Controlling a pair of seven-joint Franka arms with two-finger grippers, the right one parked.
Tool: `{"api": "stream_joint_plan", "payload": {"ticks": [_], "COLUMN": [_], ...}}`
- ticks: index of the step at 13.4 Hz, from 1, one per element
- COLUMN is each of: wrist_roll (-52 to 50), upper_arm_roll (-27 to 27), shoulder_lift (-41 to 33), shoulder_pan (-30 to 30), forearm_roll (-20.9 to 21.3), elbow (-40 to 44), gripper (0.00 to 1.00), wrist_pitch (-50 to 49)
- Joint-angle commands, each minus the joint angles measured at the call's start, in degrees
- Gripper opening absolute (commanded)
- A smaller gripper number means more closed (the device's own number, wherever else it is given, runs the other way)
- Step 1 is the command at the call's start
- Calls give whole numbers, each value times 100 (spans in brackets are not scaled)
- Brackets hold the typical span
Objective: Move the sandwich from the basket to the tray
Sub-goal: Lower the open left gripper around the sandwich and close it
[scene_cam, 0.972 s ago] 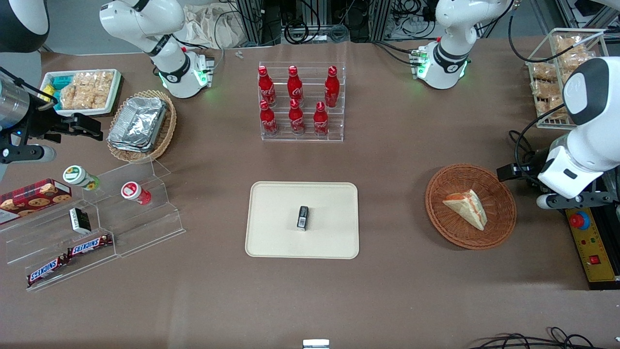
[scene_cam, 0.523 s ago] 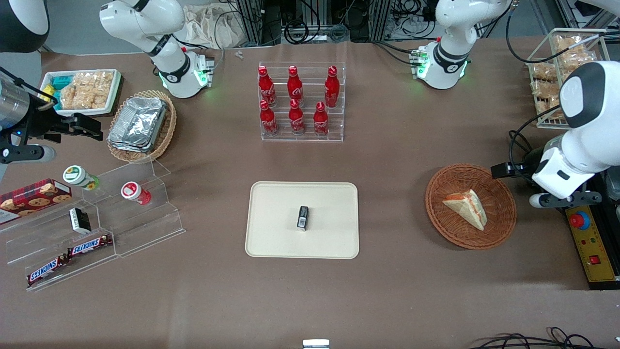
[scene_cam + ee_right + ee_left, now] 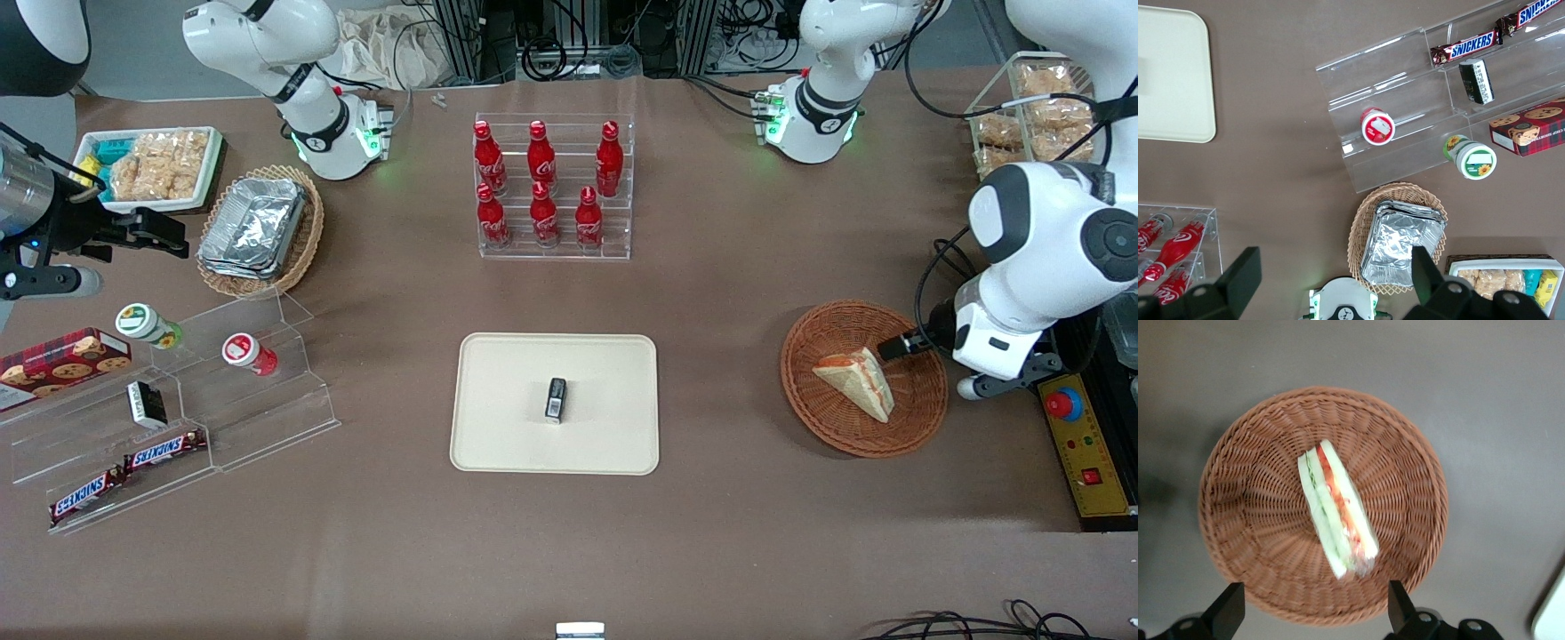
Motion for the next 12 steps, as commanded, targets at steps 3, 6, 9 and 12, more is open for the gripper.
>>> {"api": "stream_joint_plan", "payload": {"ticks": [3, 6, 9, 12], "wrist_roll": [-1427, -1841, -1991, -2184], "upper_arm_roll": [51, 51, 51, 51], "shoulder_lift": [421, 563, 589, 660], "shoulder_pan": [45, 28, 2, -25], "forearm_roll": [-68, -68, -68, -42], "elbow": [-260, -488, -621, -708], "gripper": [98, 98, 98, 98], "wrist_pitch": [765, 1308, 1601, 1881]}}
